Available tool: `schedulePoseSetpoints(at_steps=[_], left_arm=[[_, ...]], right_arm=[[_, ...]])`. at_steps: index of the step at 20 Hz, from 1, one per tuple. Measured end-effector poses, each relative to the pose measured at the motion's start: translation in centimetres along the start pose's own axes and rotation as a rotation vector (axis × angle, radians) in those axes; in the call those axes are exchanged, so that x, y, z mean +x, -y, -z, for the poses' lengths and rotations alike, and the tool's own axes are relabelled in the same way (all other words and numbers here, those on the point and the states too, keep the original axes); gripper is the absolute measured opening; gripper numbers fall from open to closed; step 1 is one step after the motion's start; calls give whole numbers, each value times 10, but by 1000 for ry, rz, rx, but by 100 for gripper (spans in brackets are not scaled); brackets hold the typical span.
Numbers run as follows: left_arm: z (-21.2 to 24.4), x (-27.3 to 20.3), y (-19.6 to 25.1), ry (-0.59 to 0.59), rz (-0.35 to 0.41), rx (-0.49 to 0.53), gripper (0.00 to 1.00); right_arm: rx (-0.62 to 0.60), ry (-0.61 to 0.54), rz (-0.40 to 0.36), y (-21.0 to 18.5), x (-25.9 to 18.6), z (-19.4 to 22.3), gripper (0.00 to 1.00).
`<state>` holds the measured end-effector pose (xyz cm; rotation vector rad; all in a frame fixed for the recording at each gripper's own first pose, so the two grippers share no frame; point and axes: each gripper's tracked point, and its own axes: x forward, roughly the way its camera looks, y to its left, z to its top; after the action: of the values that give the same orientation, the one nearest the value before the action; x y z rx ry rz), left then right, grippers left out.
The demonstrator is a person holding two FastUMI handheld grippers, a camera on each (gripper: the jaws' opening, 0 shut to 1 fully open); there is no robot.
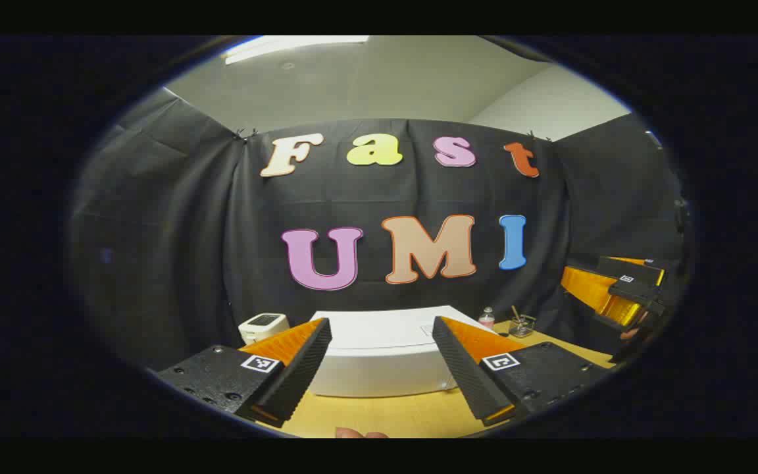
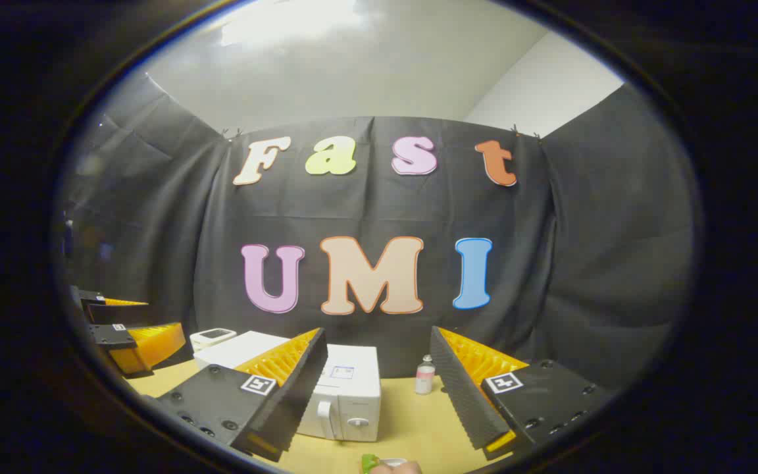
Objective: Open the microwave oven with the left hand, put the food in, and close the microwave oven.
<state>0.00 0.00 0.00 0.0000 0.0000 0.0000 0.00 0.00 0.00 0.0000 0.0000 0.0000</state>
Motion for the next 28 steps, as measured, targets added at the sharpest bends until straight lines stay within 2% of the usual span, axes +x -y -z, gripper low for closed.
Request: schedulePoseSetpoints(at_steps=[5,7,10,11,12,15,20,28], left_arm=[[15,6,16,-59,28,-35,96],[12,9,19,-56,29,-32,96],[15,11,26,-65,50,-25,96],[16,11,27,-67,54,-22,96],[16,12,29,-73,61,-20,96],[18,17,38,-89,85,-28,96],[17,23,46,-82,110,-25,96],[16,26,44,-78,100,-20,96]], right_arm=[[7,-11,25,8,1,3,96],[-12,-27,31,13,0,9,99],[-9,-40,46,19,-1,15,96],[-7,-43,50,21,-1,16,99],[-10,-46,52,22,-1,17,96],[-22,-47,61,28,0,17,99],[-29,-48,75,32,-1,18,96],[-23,-26,75,34,-2,13,96]])
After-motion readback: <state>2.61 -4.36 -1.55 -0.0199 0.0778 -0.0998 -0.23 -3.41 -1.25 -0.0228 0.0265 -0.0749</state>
